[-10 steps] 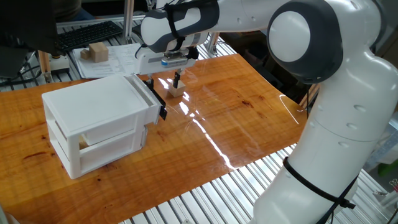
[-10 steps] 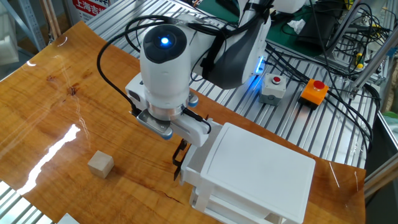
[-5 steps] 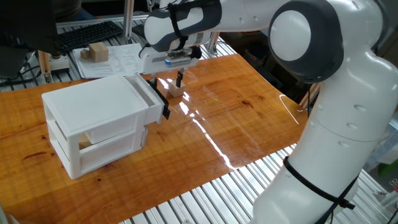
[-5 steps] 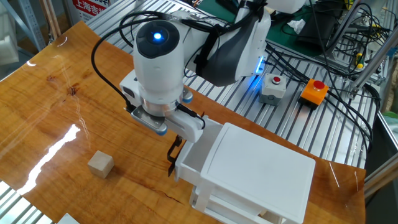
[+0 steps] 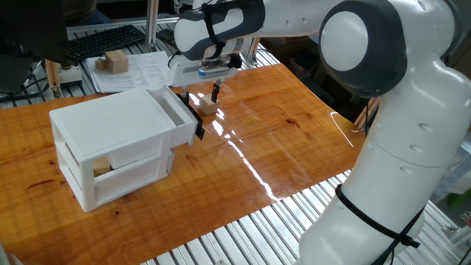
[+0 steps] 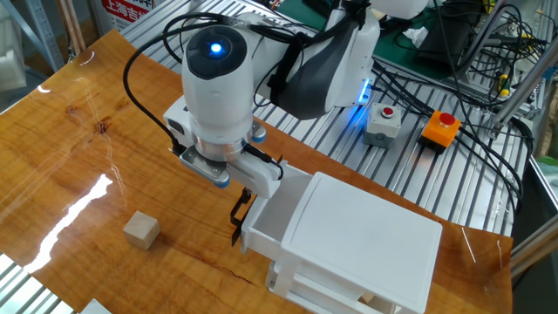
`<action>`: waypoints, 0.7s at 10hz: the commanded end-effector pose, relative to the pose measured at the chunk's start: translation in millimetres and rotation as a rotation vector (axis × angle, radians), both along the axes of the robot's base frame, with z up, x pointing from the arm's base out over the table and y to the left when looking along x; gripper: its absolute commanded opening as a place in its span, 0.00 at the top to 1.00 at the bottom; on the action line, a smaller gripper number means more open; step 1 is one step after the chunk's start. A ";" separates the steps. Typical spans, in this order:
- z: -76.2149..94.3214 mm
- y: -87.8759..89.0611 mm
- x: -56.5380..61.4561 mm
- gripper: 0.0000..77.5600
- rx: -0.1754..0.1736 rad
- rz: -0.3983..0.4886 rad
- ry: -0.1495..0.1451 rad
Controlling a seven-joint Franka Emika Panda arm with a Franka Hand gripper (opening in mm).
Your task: Put things in the drawer
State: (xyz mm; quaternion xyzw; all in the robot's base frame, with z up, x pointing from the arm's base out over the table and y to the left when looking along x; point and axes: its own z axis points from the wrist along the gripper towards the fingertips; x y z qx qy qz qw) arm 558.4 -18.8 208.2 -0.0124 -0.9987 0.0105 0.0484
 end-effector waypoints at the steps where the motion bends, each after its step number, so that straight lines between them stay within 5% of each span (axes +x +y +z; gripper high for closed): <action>1: 2.0 -9.9 9.0 0.00 -0.001 0.015 -0.001; 7: 3.6 -17.7 16.7 0.00 -0.012 0.028 0.001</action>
